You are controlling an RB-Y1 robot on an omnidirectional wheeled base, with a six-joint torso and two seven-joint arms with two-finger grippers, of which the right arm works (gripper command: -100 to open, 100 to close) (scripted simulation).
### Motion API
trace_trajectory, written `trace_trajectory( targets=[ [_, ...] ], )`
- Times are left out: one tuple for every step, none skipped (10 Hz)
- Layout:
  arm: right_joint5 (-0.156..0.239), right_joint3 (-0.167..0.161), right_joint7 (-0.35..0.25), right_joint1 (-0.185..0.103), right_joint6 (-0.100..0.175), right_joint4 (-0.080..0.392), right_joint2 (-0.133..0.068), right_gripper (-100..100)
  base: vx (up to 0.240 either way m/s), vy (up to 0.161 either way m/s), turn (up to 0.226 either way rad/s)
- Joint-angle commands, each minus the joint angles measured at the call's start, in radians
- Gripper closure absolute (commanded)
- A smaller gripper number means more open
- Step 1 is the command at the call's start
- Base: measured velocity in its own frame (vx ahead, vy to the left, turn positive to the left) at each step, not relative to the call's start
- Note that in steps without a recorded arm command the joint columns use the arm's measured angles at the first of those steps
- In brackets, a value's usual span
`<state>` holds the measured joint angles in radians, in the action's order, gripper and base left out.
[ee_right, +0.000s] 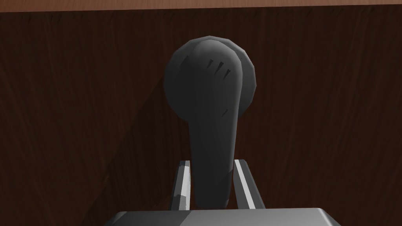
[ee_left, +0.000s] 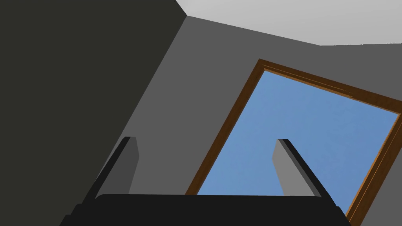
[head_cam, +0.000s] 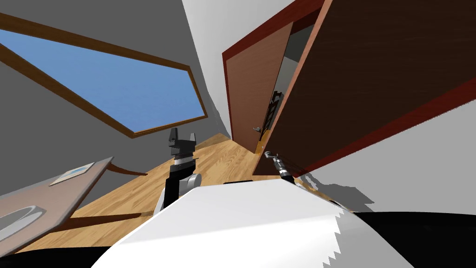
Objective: Pull the door open
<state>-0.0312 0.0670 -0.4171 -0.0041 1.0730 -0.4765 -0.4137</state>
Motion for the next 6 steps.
trace_trajectory(
  targets=[
    [-0.017, -0.021, -0.023, 0.018, 0.034, -0.002, -0.008, 100, -0.174, -0.044, 0.102],
    [-0.020, -0.024, -0.028, 0.022, 0.040, -0.002, -0.010, 100, -0.173, -0.036, 0.059],
    [-0.020, -0.024, -0.028, 0.022, 0.040, -0.002, -0.010, 100, -0.090, -0.015, -0.005],
    [-0.024, -0.029, -0.035, 0.027, 0.050, -0.002, -0.014, 100, -0.071, -0.010, 0.012],
    [-0.019, -0.022, -0.030, 0.026, 0.036, -0.002, -0.017, 100, -0.039, -0.012, -0.009],
    [-0.027, -0.028, -0.042, 0.045, 0.070, 0.007, -0.026, 100, -0.161, -0.050, 0.222]
  ],
)
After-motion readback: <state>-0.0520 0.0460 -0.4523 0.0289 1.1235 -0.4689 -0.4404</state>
